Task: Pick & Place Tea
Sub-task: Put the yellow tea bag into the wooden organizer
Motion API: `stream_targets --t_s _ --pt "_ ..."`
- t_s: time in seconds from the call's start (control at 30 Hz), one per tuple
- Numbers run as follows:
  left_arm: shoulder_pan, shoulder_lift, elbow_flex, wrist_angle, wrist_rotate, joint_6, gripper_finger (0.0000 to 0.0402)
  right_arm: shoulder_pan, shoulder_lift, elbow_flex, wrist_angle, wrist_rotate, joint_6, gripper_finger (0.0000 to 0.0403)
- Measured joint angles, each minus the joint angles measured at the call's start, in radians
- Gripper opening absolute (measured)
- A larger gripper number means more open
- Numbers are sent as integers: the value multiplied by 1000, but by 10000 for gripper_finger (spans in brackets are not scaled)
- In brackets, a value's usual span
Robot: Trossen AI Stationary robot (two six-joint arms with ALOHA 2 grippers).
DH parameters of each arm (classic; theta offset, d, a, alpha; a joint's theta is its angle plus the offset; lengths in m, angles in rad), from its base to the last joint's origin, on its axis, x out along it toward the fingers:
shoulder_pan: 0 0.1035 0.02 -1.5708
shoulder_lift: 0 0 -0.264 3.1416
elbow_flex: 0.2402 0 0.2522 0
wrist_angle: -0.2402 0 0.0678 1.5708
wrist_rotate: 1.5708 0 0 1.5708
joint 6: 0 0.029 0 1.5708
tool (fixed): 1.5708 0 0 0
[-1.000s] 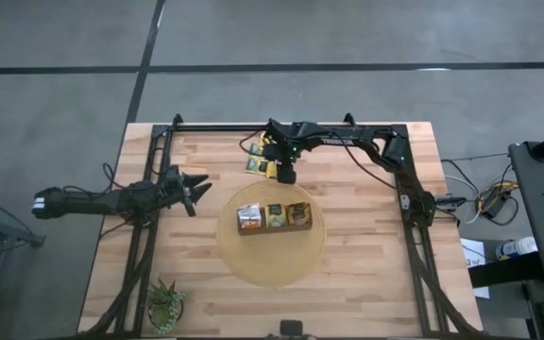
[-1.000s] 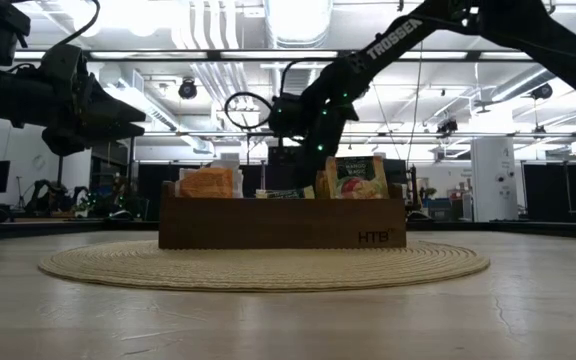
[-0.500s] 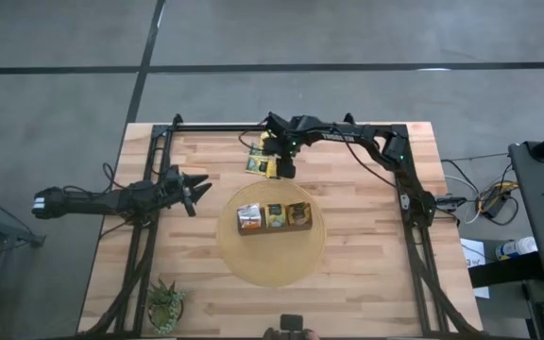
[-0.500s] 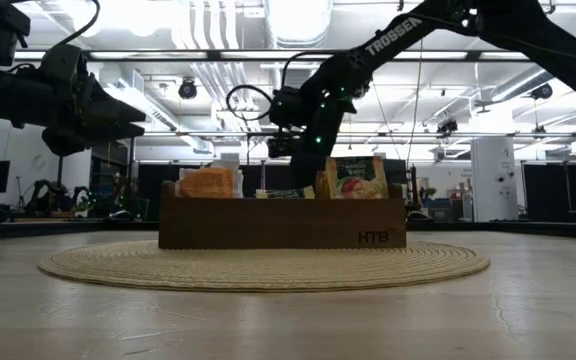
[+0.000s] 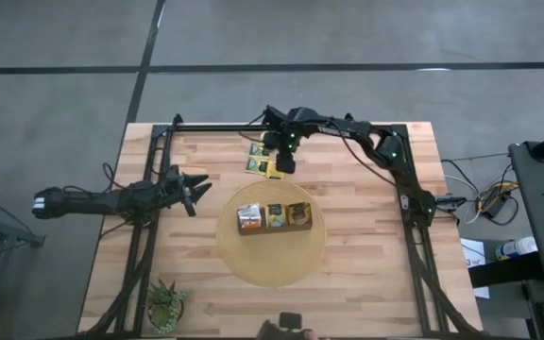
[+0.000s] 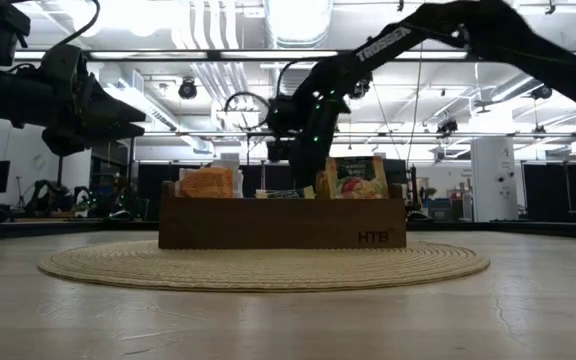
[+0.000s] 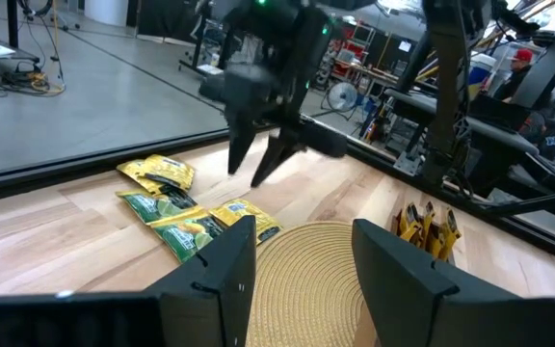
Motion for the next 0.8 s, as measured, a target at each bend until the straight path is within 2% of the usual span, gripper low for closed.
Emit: stream_targets --t_s 0.1,0.17,0.33,0.53,0.8 --pt "0 0 0 0 0 0 167 10 66 68 -58 -2 -11 167" --pt "0 0 0 0 0 0 167 14 103 128 -111 37 -14 167" --pt "0 0 0 0 0 0 167 12 152 264 -209 57 -18 167" --pt "0 0 0 0 0 0 167 15 197 321 -274 48 -64 167" --pt "0 0 0 0 0 0 167 -2 181 378 -232 59 -75 167"
